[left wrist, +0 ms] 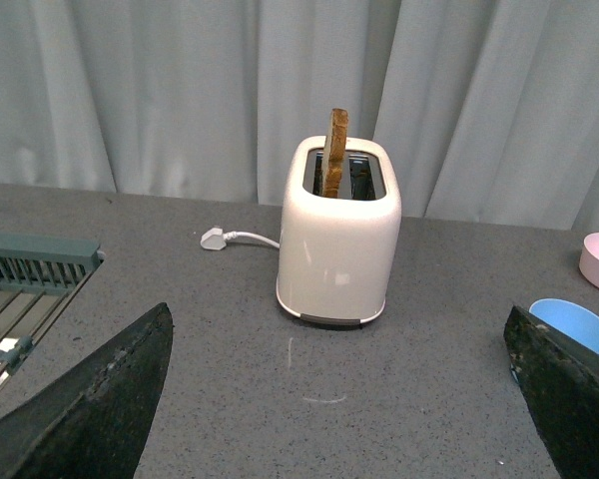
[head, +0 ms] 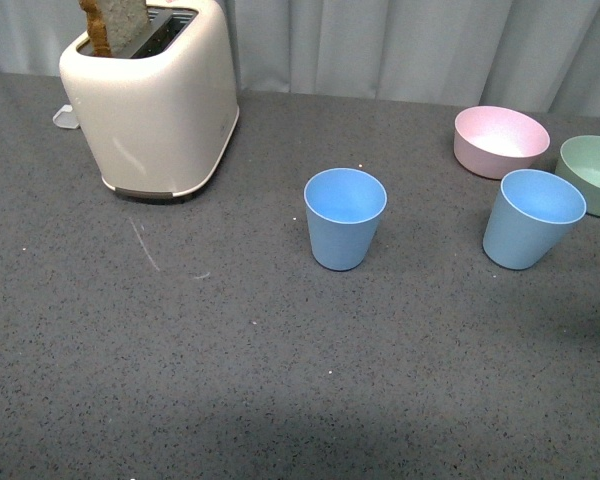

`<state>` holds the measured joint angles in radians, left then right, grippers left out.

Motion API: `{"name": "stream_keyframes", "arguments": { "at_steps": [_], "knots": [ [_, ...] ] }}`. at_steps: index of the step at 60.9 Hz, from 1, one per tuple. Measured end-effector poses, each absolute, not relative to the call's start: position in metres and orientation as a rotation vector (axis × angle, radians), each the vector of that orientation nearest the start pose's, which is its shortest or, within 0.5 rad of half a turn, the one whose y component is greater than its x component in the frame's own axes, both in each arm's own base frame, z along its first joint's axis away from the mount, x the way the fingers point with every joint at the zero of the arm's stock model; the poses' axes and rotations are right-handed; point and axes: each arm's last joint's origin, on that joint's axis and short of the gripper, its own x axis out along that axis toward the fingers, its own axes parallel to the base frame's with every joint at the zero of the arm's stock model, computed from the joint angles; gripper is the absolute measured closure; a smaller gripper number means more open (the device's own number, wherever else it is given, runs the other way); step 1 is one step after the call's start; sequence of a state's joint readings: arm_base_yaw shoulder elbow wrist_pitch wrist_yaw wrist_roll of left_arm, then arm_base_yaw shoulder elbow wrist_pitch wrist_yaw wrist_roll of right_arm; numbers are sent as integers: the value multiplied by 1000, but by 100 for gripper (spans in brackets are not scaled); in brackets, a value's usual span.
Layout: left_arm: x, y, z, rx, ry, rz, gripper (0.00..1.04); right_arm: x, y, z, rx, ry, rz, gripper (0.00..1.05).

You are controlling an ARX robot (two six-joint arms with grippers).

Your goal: Stack blue cups with both arms

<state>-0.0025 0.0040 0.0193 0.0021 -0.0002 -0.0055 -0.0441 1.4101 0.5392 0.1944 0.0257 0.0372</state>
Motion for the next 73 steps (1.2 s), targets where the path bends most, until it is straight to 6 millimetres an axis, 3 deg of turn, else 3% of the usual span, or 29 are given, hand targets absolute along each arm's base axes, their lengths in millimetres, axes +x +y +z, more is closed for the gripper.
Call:
{"name": "stream_keyframes", "arguments": {
  "at_steps": [9, 16, 25, 39, 44, 49, 73],
  "knots": [
    [97, 0, 170, -6, -18, -2, 7, 303, -13, 138, 180, 809, -127, 10],
    [97, 0, 170, -6, -17, -2, 7, 326, -10, 133, 207, 834, -146, 10],
    [97, 0, 170, -6, -17, -2, 7, 353, -5, 126, 264, 884, -168, 10],
    [97, 0, 170, -5, -17, -2, 7, 373, 6, 107, 293, 972, -182, 10],
    [97, 0, 170, -5, -17, -3, 7, 378, 8, 101, 296, 996, -191, 22],
    [97, 0, 170, -6, -17, -2, 7, 384, 8, 96, 308, 1017, -205, 41],
    [97, 0, 170, -5, -17, -2, 7, 383, 8, 94, 297, 1046, -225, 104]
  ]
}}
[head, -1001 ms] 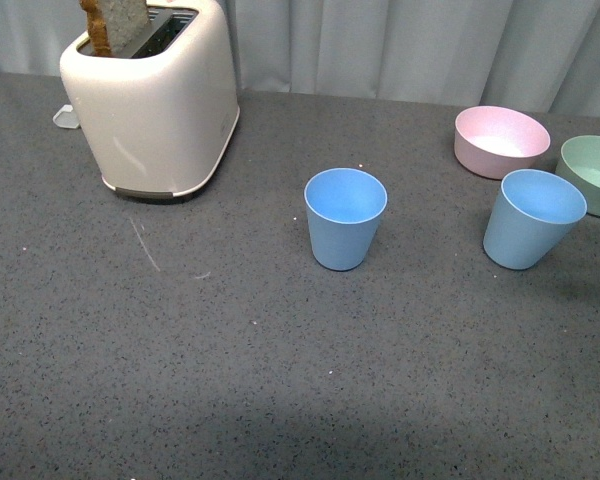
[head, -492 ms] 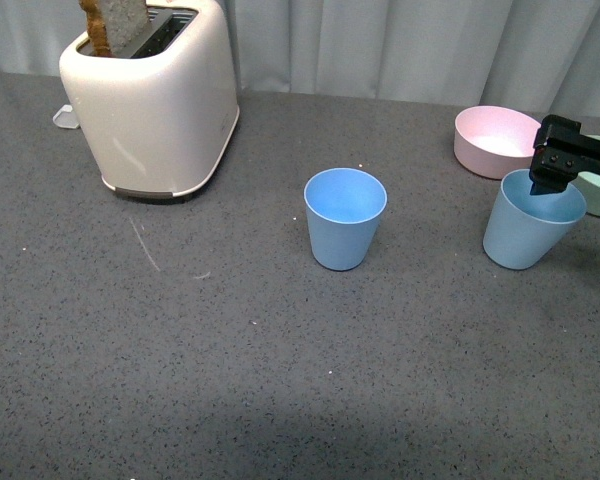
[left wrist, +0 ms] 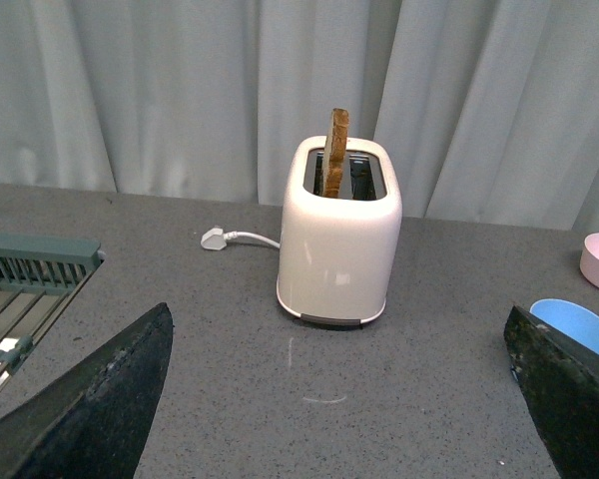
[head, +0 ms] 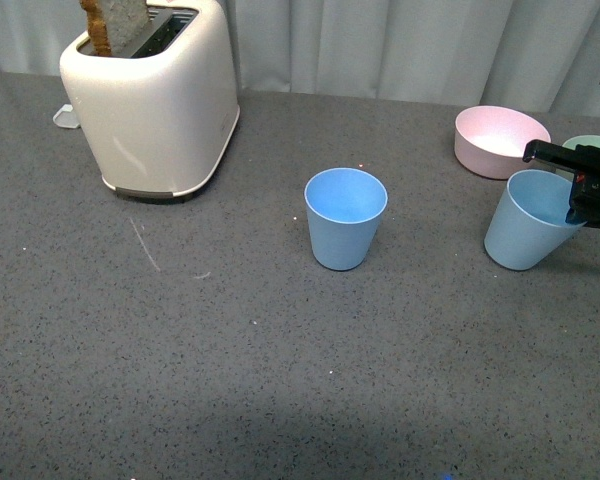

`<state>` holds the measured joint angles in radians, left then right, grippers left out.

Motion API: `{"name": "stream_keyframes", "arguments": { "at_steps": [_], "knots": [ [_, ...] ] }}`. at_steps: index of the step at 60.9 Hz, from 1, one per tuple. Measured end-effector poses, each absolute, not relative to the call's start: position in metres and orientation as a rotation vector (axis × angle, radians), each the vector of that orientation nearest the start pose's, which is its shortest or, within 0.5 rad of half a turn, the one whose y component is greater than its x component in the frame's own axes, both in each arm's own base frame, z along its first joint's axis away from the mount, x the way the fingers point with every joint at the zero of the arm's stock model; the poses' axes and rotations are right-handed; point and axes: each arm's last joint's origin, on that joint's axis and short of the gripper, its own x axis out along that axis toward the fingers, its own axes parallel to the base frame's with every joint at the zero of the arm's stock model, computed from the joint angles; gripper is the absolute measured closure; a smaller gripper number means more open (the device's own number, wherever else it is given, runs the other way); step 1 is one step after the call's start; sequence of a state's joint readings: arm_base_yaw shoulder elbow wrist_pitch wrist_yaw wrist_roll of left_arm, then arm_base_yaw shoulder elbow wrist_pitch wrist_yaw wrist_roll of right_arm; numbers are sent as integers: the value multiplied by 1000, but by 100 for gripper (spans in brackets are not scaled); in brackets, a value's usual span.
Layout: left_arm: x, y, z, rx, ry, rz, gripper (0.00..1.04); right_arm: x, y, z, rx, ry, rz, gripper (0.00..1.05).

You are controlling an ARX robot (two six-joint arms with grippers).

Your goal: Stack blue cups with both arms

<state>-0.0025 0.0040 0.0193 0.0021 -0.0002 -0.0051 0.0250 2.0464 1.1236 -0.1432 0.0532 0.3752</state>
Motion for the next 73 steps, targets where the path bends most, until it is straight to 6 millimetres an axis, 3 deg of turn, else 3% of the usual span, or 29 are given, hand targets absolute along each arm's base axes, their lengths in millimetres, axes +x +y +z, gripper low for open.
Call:
{"name": "stream_keyframes", "arguments": {
  "at_steps": [9, 19, 32, 45, 69, 73],
  "knots": [
    [97, 0, 170, -6, -18, -2, 7, 383, 11, 103, 324, 1029, -194, 104],
    [97, 0, 170, -6, -17, -3, 7, 379, 26, 134, 374, 980, -86, 104],
    [97, 0, 170, -5, -17, -2, 7, 375, 80, 182, 416, 952, 145, 104],
    [97, 0, 170, -5, -18, -2, 7, 368, 113, 185, 370, 969, 230, 104],
    [97, 0, 170, -5, -17, -2, 7, 366, 125, 173, 335, 1007, 244, 104],
    [97, 0, 170, -6, -17, -2, 7, 366, 125, 173, 335, 1006, 245, 95]
  ]
}}
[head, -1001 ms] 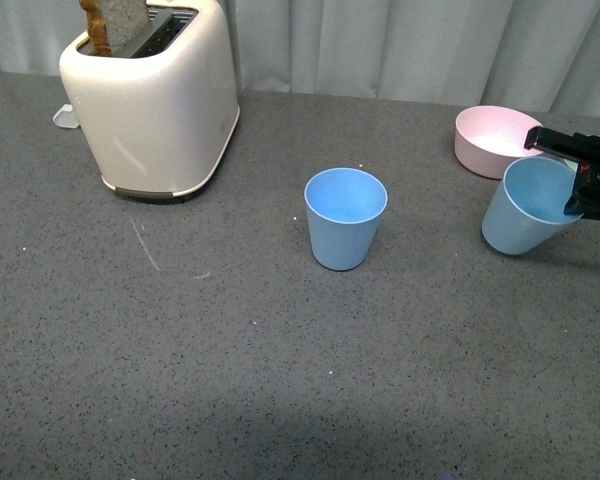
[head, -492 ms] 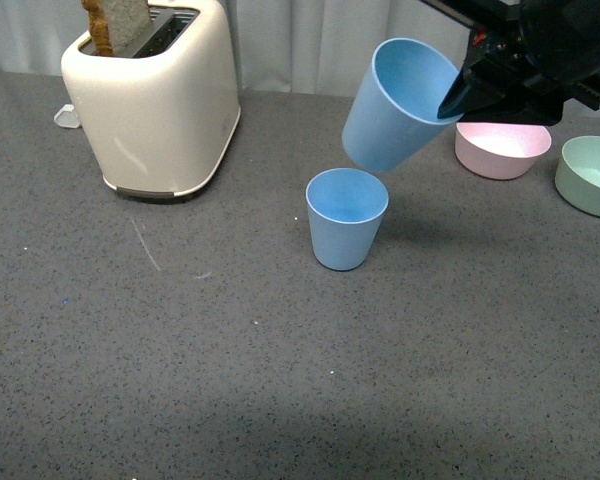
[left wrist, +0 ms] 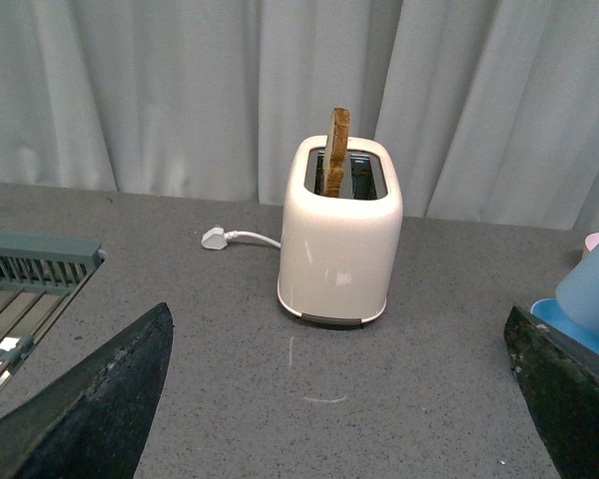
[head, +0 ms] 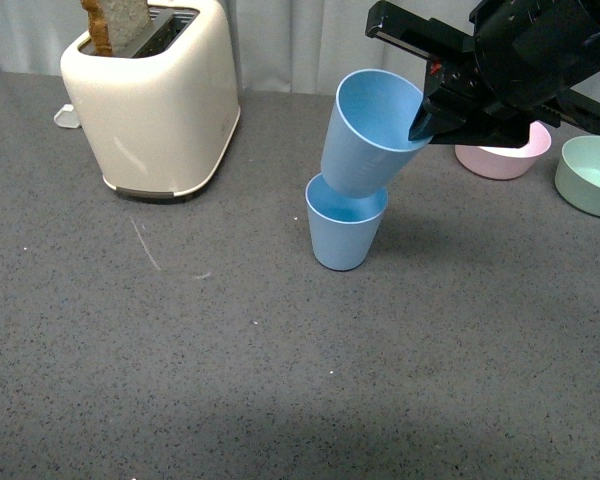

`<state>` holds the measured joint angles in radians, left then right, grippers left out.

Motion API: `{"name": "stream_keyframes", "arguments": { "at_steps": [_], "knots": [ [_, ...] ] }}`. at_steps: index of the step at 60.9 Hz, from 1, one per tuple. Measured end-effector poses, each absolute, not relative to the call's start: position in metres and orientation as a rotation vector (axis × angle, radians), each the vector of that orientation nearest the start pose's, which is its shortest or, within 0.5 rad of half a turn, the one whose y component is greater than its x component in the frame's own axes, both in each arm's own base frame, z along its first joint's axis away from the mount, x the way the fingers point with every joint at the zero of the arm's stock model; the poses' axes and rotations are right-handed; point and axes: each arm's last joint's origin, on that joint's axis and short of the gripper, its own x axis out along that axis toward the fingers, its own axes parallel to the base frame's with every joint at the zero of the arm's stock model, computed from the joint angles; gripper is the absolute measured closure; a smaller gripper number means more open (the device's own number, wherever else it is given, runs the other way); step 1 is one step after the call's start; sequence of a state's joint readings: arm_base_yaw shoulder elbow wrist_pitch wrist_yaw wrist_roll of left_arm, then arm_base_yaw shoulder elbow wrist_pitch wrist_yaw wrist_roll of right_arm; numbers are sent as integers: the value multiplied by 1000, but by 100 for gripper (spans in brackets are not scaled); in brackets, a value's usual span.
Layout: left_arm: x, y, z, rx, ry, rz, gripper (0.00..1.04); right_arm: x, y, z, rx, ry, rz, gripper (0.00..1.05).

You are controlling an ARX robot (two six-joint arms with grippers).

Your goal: Stack blue cups with both arms

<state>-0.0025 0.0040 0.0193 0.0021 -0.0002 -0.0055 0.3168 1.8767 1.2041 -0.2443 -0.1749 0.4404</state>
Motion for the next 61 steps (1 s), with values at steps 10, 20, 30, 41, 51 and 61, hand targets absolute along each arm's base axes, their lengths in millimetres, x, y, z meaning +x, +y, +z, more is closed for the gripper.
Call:
{"name": "stream_keyframes", "arguments": {
  "at_steps": [10, 20, 30, 41, 51, 61],
  "knots": [
    [97, 0, 170, -5, -18, -2, 7, 368, 124, 174, 330, 987, 244, 69],
    [97, 0, 170, -5, -17, -2, 7, 370, 121, 177, 275, 944, 238, 42],
    [97, 0, 170, -5, -18, -2, 7, 369, 117, 169, 148, 724, 159, 31],
    [97, 0, 170, -5, -17, 0, 7, 313, 74, 164, 20, 101, 8, 67],
    [97, 0, 170, -5, -17, -2, 7, 265, 43, 172, 15, -22, -6, 103],
    [97, 0, 170, -5, -16, -1, 7, 228, 29, 160, 0, 21, 7, 104]
  ]
}}
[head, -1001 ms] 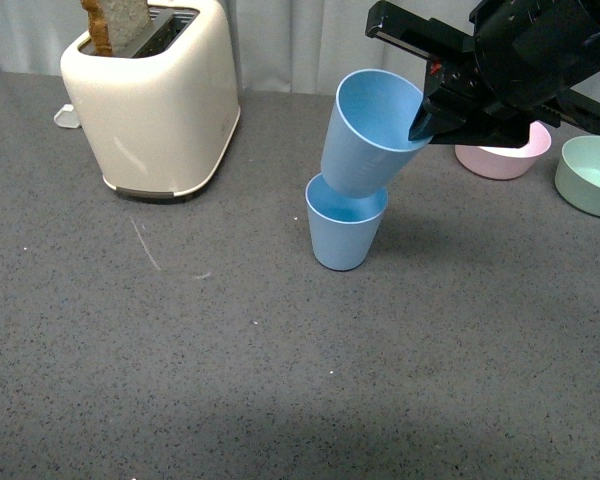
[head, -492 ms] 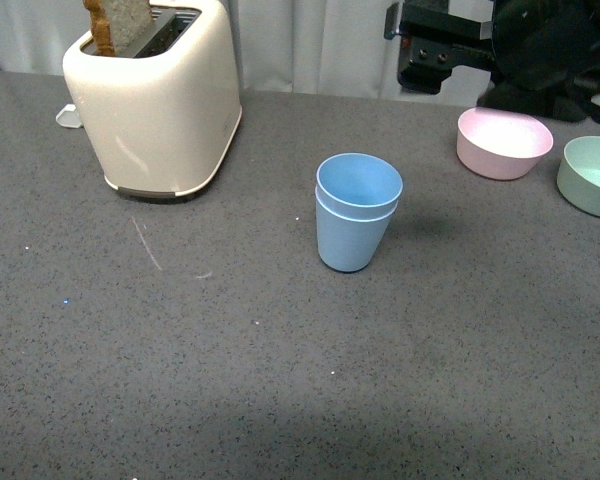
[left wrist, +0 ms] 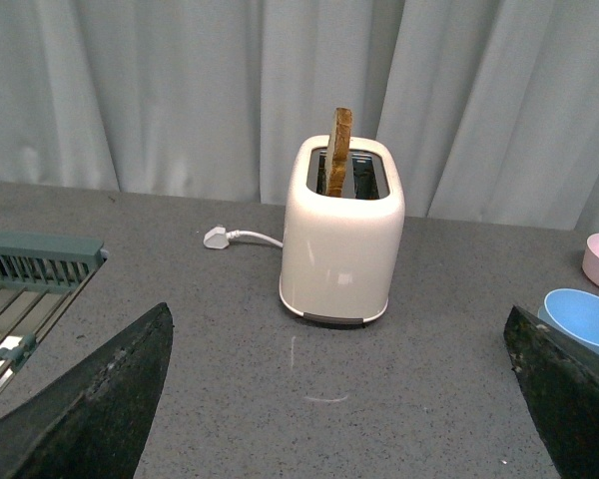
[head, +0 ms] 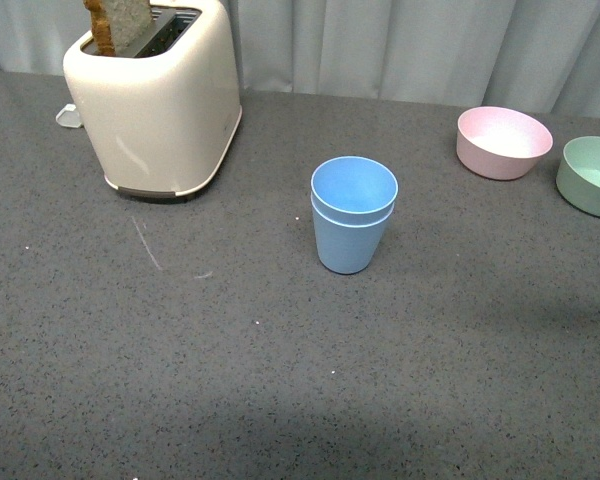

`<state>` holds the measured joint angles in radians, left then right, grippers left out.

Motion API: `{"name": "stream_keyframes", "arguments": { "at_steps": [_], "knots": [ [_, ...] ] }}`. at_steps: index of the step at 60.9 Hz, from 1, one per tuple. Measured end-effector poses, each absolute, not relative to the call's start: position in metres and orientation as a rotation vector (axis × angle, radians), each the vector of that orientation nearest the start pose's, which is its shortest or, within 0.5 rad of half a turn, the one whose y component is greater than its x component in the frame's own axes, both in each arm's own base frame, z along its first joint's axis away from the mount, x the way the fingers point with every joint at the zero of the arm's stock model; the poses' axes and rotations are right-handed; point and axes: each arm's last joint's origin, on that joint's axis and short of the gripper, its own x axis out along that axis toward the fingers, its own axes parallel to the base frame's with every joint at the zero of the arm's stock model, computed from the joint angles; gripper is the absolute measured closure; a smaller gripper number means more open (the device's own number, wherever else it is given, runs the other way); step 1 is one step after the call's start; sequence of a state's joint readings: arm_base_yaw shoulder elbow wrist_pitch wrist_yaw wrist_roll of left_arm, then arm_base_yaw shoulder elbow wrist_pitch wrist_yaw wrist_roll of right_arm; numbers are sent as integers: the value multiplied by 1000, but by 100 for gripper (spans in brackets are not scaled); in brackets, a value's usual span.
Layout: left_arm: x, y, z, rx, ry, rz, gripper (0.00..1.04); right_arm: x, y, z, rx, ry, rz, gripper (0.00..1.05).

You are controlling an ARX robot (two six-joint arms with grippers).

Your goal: Stack blue cups with both arms

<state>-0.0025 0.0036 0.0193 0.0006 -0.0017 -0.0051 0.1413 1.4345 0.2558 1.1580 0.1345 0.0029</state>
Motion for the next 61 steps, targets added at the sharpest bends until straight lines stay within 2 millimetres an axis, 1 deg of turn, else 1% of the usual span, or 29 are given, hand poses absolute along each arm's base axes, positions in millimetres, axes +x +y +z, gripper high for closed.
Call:
{"name": "stream_keyframes", "arguments": {
  "at_steps": [5, 18, 25, 30, 44, 61],
  "knots": [
    [97, 0, 170, -5, -16, -1, 7, 217, 23, 162, 2, 9, 2, 104],
    [97, 0, 170, -5, -16, -1, 7, 185, 13, 161, 2, 15, 3, 104],
    [97, 0, 170, -5, -16, -2, 7, 174, 4, 161, 2, 21, 16, 104],
    [97, 0, 170, -5, -16, -2, 7, 167, 0, 161, 3, 17, -5, 104],
    [97, 0, 170, -5, -16, -2, 7, 146, 0, 162, 3, 15, 1, 104],
    [97, 0, 170, -5, -16, -2, 7, 133, 0, 164, 3, 7, 1, 104]
  ]
}}
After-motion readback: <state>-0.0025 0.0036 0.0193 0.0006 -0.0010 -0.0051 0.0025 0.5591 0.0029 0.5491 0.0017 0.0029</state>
